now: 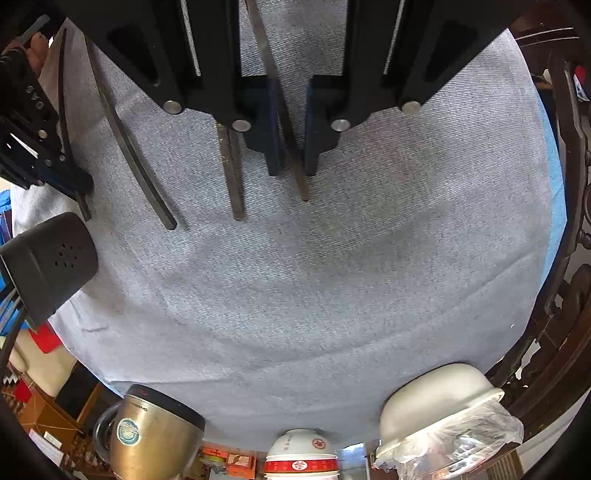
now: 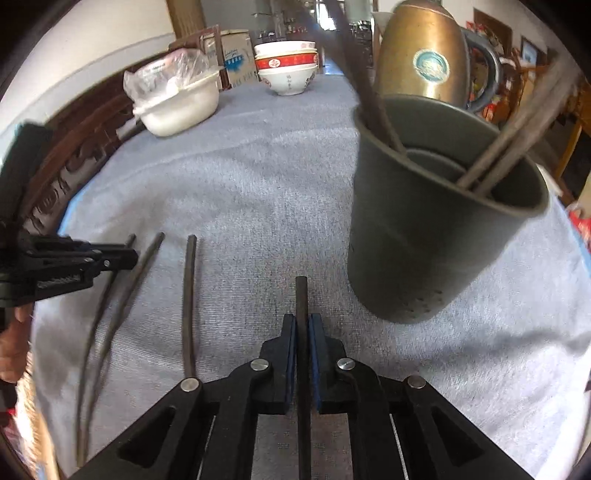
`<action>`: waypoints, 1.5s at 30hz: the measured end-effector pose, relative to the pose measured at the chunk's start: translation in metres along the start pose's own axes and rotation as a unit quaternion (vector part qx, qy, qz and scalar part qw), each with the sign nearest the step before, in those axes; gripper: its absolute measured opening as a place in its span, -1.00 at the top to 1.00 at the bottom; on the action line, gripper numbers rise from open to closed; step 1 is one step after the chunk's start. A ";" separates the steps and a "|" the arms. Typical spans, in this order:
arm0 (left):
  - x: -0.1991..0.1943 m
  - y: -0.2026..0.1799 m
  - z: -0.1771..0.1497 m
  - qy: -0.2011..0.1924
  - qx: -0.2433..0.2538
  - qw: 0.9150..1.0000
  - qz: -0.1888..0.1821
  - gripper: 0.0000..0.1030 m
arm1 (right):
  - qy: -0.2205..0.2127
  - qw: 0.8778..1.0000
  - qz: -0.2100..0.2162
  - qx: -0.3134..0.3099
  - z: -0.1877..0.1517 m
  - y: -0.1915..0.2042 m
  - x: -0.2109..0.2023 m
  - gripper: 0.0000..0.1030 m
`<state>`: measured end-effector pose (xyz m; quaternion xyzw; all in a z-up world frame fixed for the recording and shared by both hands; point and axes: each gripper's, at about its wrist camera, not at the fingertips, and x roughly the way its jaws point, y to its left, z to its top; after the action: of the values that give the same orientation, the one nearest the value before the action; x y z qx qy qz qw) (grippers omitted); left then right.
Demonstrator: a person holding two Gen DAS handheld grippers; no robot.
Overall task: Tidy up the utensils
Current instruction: 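Lift both held chopsticks and carry them above the holder cup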
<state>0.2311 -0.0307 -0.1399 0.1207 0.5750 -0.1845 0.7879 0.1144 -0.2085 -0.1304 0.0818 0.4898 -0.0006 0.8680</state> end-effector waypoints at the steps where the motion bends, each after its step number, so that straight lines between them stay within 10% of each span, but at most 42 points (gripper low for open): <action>1: 0.000 0.000 0.000 0.000 -0.001 1.000 0.002 0.81 | -0.009 1.000 0.010 0.009 -0.001 -0.003 -0.005 0.85; 10: -0.019 -0.017 -0.006 -0.021 -0.054 0.997 0.054 0.90 | -0.110 0.991 0.077 0.025 -0.017 -0.035 -0.095 0.86; 22: -0.135 -0.068 -0.010 -0.162 -0.088 0.973 0.140 0.90 | -0.223 0.969 0.095 0.048 -0.053 -0.088 -0.219 0.86; 45: -0.224 -0.084 0.008 -0.306 -0.106 0.936 0.139 0.90 | -0.278 0.958 0.044 0.056 -0.064 -0.081 -0.267 0.86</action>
<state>0.1414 -0.0757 0.0776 0.0531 0.2999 -0.0391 0.9517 -0.0856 -0.3008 0.0522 0.1484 0.2238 -0.0128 0.9632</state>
